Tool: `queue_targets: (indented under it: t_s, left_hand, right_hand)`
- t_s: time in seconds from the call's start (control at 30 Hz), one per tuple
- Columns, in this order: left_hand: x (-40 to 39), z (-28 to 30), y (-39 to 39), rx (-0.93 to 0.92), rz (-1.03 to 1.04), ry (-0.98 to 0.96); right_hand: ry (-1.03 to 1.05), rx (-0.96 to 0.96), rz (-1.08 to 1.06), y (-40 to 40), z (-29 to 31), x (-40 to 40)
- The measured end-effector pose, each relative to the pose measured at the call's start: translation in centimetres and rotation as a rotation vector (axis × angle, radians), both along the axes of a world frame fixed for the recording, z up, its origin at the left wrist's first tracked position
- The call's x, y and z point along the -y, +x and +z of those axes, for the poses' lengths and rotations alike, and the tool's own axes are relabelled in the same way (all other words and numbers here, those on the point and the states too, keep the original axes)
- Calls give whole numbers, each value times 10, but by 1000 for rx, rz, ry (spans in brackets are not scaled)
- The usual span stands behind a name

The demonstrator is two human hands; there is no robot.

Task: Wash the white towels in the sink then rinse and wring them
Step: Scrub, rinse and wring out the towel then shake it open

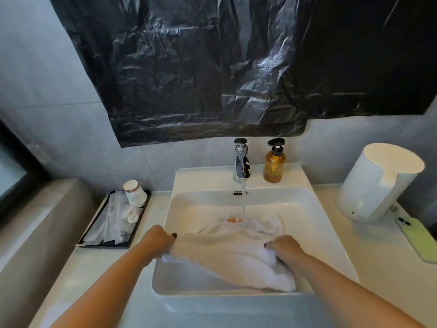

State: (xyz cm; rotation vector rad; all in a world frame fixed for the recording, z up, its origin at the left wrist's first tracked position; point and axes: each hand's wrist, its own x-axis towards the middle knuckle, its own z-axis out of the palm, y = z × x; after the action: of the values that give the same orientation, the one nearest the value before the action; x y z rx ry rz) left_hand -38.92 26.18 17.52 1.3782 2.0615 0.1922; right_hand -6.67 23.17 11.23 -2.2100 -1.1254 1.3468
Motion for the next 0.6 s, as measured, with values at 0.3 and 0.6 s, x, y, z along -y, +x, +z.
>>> queue_targets:
  t_s: [0.3, 0.6]
  left_hand:
    - [-23, 57, 7, 920, 386, 147]
    - [-56, 122, 34, 1108, 323, 326]
  right_hand:
    - [503, -302, -200, 49, 147, -31]
    - [612, -496, -267, 74, 231, -26]
